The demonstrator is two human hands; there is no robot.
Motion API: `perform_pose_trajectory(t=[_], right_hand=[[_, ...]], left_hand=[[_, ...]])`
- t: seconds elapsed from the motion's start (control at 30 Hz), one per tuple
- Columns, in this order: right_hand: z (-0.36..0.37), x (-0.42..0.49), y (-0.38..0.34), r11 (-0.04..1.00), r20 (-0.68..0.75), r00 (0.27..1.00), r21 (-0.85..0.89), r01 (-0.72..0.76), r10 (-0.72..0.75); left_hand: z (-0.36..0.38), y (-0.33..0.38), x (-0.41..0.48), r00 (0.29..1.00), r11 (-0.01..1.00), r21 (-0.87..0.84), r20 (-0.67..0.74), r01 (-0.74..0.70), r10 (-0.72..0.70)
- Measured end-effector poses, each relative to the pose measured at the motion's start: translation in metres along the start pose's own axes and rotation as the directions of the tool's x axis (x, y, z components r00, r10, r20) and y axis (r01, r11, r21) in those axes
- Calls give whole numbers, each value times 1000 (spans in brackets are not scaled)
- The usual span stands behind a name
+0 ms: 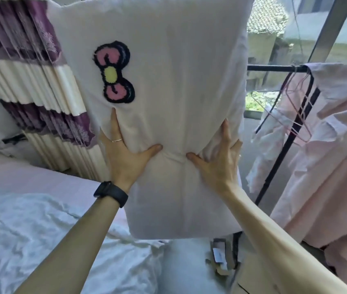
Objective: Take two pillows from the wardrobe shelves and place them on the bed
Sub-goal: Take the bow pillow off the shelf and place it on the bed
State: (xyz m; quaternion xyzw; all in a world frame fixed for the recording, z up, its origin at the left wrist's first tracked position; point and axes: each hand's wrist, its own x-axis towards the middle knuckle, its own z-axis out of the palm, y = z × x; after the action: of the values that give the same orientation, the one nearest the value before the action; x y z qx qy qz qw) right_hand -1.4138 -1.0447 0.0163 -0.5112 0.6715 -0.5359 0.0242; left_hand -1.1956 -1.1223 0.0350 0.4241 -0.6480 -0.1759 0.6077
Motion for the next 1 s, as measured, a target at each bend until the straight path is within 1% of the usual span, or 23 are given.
perform_pose_trajectory(t=[0.2, 0.27, 0.37, 0.53, 0.7, 0.83, 0.93, 1.0], right_hand=[[101, 100, 10, 995, 91, 993, 75, 69, -75], [139, 131, 16, 989, 114, 987, 108, 97, -109], [199, 179, 26, 978, 144, 978, 163, 129, -153], [292, 259, 43, 966, 214, 956, 203, 157, -200], [370, 322, 64, 957, 282, 931, 236, 167, -232], [433, 361, 82, 956, 372, 896, 249, 155, -243], [480, 381, 96, 952, 468, 847, 278, 128, -250], [515, 397, 103, 944, 525, 803, 302, 135, -283]], left_hand=[[17, -70, 77, 986, 997, 75, -165, 22, -10], [25, -98, 104, 978, 994, 109, -211, 12, 12], [39, -144, 148, 963, 990, 142, -265, -9, 47], [63, -216, 221, 952, 985, 167, -306, 43, 10], [87, -274, 272, 936, 963, 226, -348, 147, -61], [104, -321, 297, 910, 924, 265, -382, 274, -160], [113, -356, 306, 885, 887, 327, -435, 326, -165], [119, -378, 316, 854, 860, 347, -490, 375, -174]])
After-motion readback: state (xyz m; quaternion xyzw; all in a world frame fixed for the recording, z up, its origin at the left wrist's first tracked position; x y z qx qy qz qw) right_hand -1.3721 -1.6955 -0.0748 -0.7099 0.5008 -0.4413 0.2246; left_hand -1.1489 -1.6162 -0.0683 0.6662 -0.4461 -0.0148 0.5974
